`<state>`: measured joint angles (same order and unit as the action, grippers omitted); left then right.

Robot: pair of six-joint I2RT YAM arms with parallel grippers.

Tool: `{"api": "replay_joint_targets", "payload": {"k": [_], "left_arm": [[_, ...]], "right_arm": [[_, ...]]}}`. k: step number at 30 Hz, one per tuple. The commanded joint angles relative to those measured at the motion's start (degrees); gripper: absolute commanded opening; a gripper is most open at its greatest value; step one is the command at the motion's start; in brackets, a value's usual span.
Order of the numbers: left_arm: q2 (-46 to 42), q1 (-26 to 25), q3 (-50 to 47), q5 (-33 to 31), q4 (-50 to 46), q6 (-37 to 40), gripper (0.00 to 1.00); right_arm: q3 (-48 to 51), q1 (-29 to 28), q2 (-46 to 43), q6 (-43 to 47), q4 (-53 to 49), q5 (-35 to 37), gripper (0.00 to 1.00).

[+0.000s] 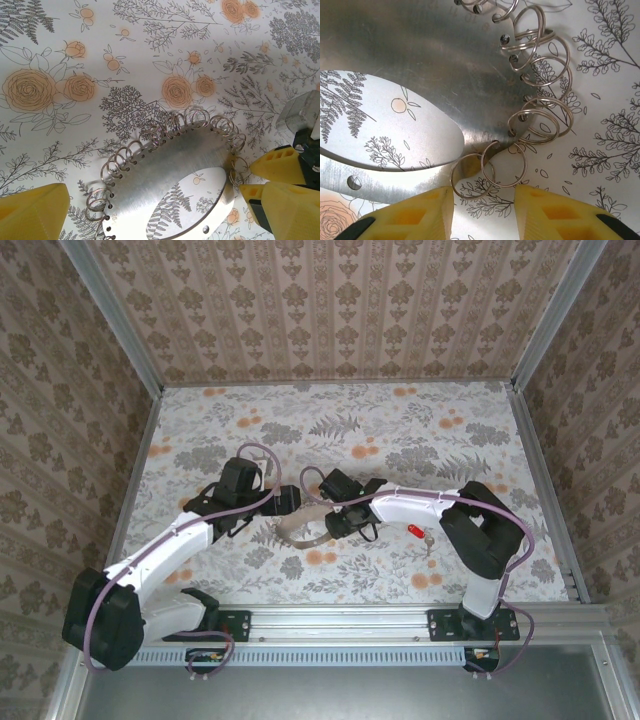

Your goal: Put the keys on the keyring

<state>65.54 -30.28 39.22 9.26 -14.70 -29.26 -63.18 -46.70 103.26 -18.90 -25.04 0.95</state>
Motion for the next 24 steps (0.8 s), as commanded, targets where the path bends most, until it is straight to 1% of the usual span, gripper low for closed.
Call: {"api": "replay_joint_targets", "payload": {"k": [1, 8, 14, 24], "left_arm": [[0.29, 0.31, -0.2, 0.76, 0.72, -1.07, 1.0], [0.29, 0.32, -0.16, 0.69, 0.64, -1.07, 1.0], [0.29, 0.4, -0.29, 0.65, 0.81, -1.2, 1.0], [0.56, 0.4, -0.27, 0.7, 1.04, -1.16, 1.0]], "right_arm": [[-1.93, -0.23, 0.42, 2.2, -1.42, 1.05, 0.39], [-2.04, -1.14, 0.44, 3.29, -0.45, -0.51, 0.38], [-1.91, -2.26, 0.84, 4.63, -0.78, -0.23, 0.37], [-2.56, -2.4, 2.28, 5.79, -1.15, 4.15, 0.37]]}}
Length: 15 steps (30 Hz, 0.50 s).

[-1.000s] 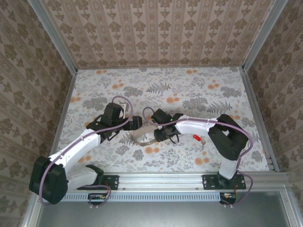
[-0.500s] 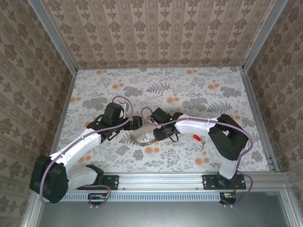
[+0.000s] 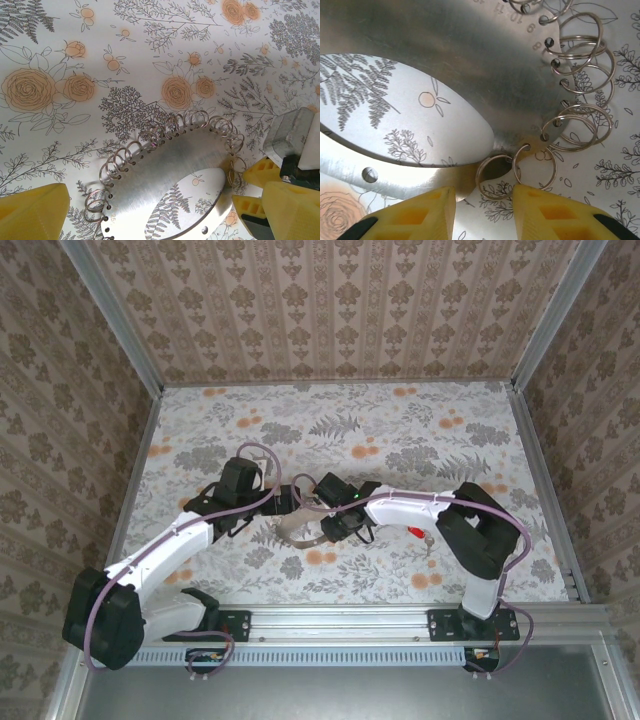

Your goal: Put the keys on the keyring

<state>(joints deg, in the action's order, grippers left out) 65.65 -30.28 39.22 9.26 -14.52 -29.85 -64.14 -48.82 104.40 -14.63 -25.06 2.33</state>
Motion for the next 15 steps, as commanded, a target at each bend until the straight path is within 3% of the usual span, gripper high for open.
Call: {"api": "replay_joint_targets", "payload": {"k": [1, 15], "left_arm": [[0.45, 0.4, -0.37, 0.68, 0.86, -0.56, 1.0], [1.06, 0.75, -0.66, 1.07, 1.63, -0.78, 1.0]], "right_arm": [[-1.69, -0.25, 1.32, 1.69, -1.13, 3.22, 0.36], [-2.4, -0.38, 2.3, 2.53, 0.04, 9.03, 0.33]]}}
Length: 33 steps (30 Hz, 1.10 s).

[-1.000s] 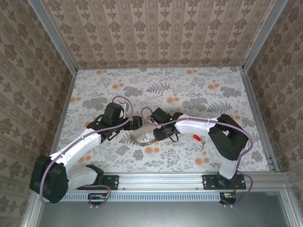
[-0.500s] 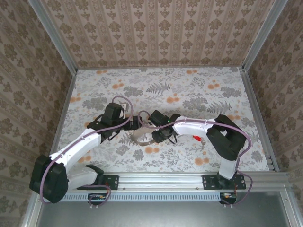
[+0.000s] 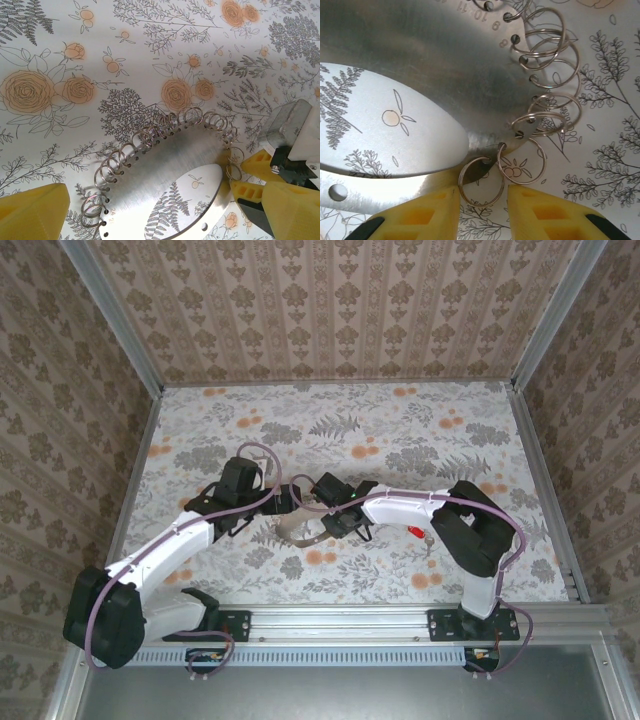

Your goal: Put the keys on the keyring

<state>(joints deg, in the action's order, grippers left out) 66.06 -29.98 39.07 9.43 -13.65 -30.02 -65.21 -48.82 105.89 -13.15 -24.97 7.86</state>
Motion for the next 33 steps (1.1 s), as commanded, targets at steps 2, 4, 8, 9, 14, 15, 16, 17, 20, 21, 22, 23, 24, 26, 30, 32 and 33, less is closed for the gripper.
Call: {"api": "replay_joint_targets", "payload": {"k": [2, 4, 8, 9, 14, 15, 16, 17, 20, 21, 22, 23, 24, 26, 30, 32, 33], "left_arm": [[0.8, 0.51, -0.56, 0.94, 0.84, -0.65, 1.0], [1.0, 0.53, -0.57, 1.01, 0.99, -0.65, 1.0], [1.43, 0.71, -0.49, 1.2, 1.19, -0.65, 1.0], [1.55, 0.71, -0.49, 1.2, 1.32, -0.71, 1.0], [1.88, 0.8, -0.31, 1.38, 1.42, -0.65, 1.0], [1.88, 0.82, -0.31, 1.47, 1.43, -0.65, 1.0], [1.73, 0.88, -0.38, 1.47, 1.39, -0.66, 1.0], [1.79, 0.88, -0.38, 1.51, 1.39, -0.65, 1.0], [1.79, 0.89, -0.39, 1.53, 1.35, -0.65, 1.0], [1.7, 0.95, -0.4, 1.56, 1.42, -0.74, 1.0], [1.58, 0.93, -0.4, 1.56, 1.48, -0.74, 1.0], [1.61, 0.97, -0.48, 1.56, 1.45, -0.78, 1.0], [1.53, 0.97, -0.49, 1.57, 1.41, -0.74, 1.0], [1.36, 0.97, -0.57, 1.55, 1.39, -0.84, 1.0], [1.09, 0.97, -0.66, 1.49, 1.3, -0.83, 1.0], [1.0, 0.96, -0.65, 1.48, 1.19, -0.77, 1.0], [0.92, 0.99, -0.68, 1.47, 1.17, -0.74, 1.0]], "right_arm": [[-1.53, -0.35, 0.96, 1.06, 0.35, 3.99, 0.33], [-2.0, -0.36, 1.29, 1.2, 0.54, 4.07, 0.32], [-3.29, -0.35, 2.09, 1.63, 0.3, 3.78, 0.29], [-3.51, -0.4, 2.3, 1.78, 0.27, 3.54, 0.28], [-3.71, -0.36, 2.57, 2.17, -0.03, 3.06, 0.24], [-3.7, -0.33, 2.51, 2.25, -0.12, 3.08, 0.23], [-3.62, -0.33, 2.47, 2.34, -0.17, 3.11, 0.21], [-3.57, -0.32, 2.48, 2.42, -0.26, 3.13, 0.2], [-3.39, -0.38, 2.23, 2.68, -0.43, 3.33, 0.16], [-3.39, -0.35, 2.13, 2.77, -0.54, 3.33, 0.14], [-3.49, -0.34, 2.01, 2.86, -0.65, 3.36, 0.13], [-3.6, -0.36, 1.95, 2.97, -0.79, 3.25, 0.1], [-3.77, -0.34, 1.71, 2.95, -1.0, 3.07, 0.08], [-4.2, -0.36, 1.33, 2.85, -1.37, 2.36, 0.05], [-4.79, -0.43, 0.25, 2.39, -1.99, 0.95, 0.02], [-4.93, -0.45, -0.38, 2.03, -2.1, 0.1, 0.0], [-4.95, -0.42, -0.72, 1.83, -2.1, -0.25, 0.0]]}}
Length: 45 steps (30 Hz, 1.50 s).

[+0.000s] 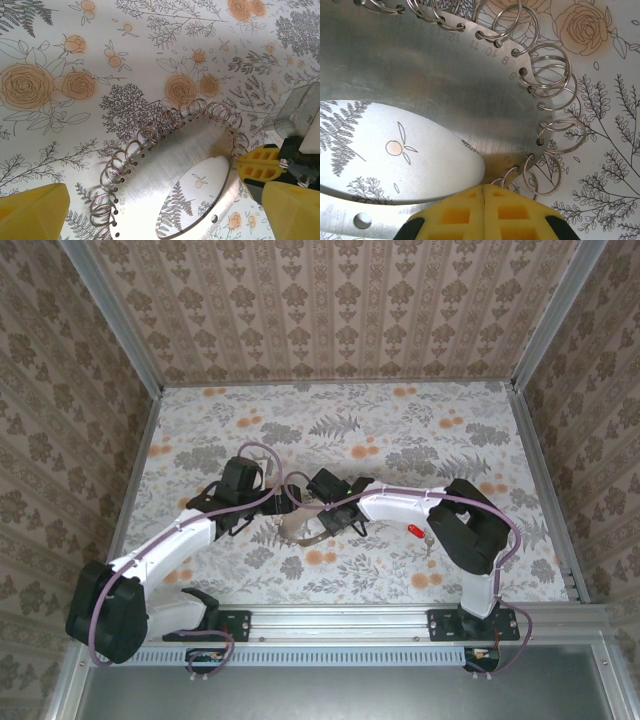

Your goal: Put the keys on the keyring

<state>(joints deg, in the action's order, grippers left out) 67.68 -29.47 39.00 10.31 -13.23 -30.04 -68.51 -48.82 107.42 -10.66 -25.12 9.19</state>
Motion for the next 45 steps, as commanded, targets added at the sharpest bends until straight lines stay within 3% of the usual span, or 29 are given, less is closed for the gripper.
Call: {"api": "replay_joint_targets", "payload": {"k": [1, 8, 17, 41, 45], "left_arm": [[-0.71, 0.48, -0.7, 0.64, 0.81, -0.72, 1.0], [-0.89, 0.56, -0.9, 0.68, 0.95, -0.72, 1.0], [-1.24, 0.64, -1.21, 0.86, 1.02, -0.73, 1.0], [-2.29, 0.75, -1.76, 0.95, 0.76, -0.55, 1.0], [-2.54, 0.82, -2.01, 0.86, 0.75, -0.63, 1.0]], "right_arm": [[-1.55, -0.45, -2.7, -0.9, -1.88, -1.87, 0.0], [-1.1, -0.36, -4.48, -1.63, -1.57, -3.59, 0.04], [1.07, -0.08, -6.46, -3.37, -0.53, -5.3, 0.0], [6.2, 6.88, -2.5, -10.03, 8.98, -21.78, 0.0], [6.54, 7.01, -2.21, -10.58, 9.46, -22.0, 0.14]]}}
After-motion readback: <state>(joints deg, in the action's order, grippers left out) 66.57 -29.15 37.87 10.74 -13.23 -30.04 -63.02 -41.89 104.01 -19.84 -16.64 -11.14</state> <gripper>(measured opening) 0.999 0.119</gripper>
